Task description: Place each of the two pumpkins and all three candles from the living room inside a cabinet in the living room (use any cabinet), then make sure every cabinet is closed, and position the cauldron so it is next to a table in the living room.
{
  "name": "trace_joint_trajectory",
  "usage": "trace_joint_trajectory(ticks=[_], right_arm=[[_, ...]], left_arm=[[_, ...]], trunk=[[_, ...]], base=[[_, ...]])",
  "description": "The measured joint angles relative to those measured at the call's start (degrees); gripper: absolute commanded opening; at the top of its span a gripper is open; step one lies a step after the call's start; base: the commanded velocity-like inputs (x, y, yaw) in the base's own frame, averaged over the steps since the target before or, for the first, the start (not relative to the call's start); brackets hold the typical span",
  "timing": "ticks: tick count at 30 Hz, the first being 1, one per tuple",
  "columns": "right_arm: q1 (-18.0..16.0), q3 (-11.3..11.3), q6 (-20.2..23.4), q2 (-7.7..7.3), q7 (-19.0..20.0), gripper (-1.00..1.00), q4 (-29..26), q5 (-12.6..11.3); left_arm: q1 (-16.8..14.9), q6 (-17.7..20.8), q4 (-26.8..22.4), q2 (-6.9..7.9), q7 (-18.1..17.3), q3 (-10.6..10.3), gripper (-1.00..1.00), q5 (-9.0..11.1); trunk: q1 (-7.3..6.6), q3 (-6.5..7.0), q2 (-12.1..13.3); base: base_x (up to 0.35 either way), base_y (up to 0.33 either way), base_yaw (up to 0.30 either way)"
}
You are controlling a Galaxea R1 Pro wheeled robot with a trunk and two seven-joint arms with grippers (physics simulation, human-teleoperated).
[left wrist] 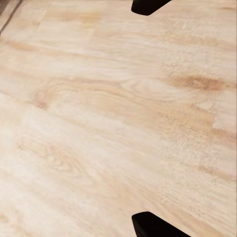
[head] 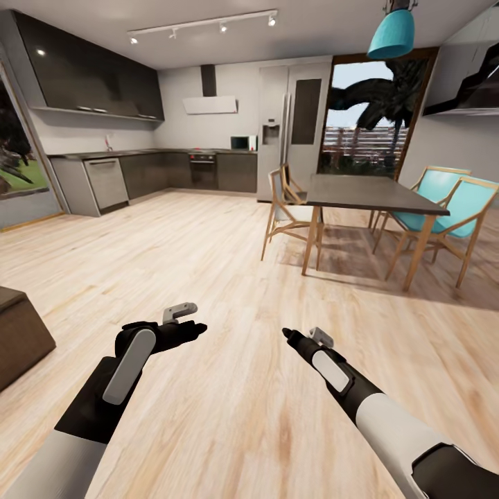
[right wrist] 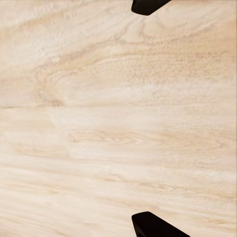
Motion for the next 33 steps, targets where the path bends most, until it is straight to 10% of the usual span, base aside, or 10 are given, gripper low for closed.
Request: trace_joint_trajectory(ticks=[33], right_arm=[[0.0,0.5,-1.1,0.08,0.0,1.00,0.0,0.6]], left_arm=[[0.0,-0.1,0.0,0.01,-0.2,0.0,1.00,0.0]], trunk=[[0.00,-2.76,0.0]], base=[[0.099,-0.076,0.147]])
